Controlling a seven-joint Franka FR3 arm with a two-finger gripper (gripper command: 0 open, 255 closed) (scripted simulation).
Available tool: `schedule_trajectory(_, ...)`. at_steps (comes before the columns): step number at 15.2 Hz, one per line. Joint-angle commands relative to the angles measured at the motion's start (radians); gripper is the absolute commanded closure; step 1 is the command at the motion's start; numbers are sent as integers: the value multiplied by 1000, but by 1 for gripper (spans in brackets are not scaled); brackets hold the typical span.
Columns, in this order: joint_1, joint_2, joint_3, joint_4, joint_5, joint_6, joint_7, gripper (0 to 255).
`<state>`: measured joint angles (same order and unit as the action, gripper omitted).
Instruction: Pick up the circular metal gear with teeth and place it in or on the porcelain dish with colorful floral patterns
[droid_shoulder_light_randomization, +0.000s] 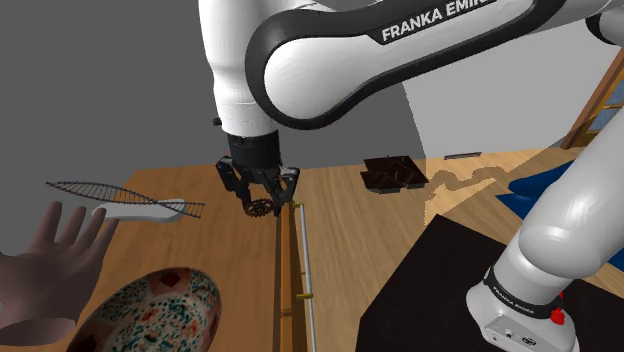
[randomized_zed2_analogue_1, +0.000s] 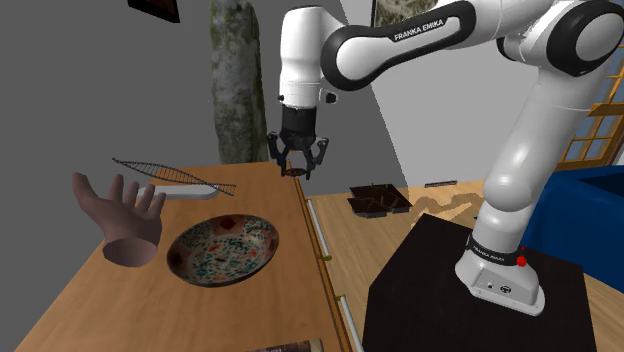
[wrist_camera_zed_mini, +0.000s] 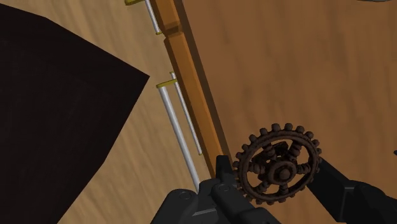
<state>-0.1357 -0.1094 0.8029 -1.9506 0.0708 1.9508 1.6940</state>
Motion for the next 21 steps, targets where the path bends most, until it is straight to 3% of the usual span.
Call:
schedule_trajectory(1, -1, -5, -3, 25, 3, -29, -3, 255)
schedule_trajectory(5, -2, -9, -6, 67, 5, -74, -5, 255)
schedule_trajectory(11, 87, 225, 108, 253, -193, -111, 240, 255)
schedule_trajectory(15, 229, 402, 116, 417, -344, -173, 388, 255)
schedule_trajectory(21, 515, 657, 57, 750, -524, -310, 522, 255)
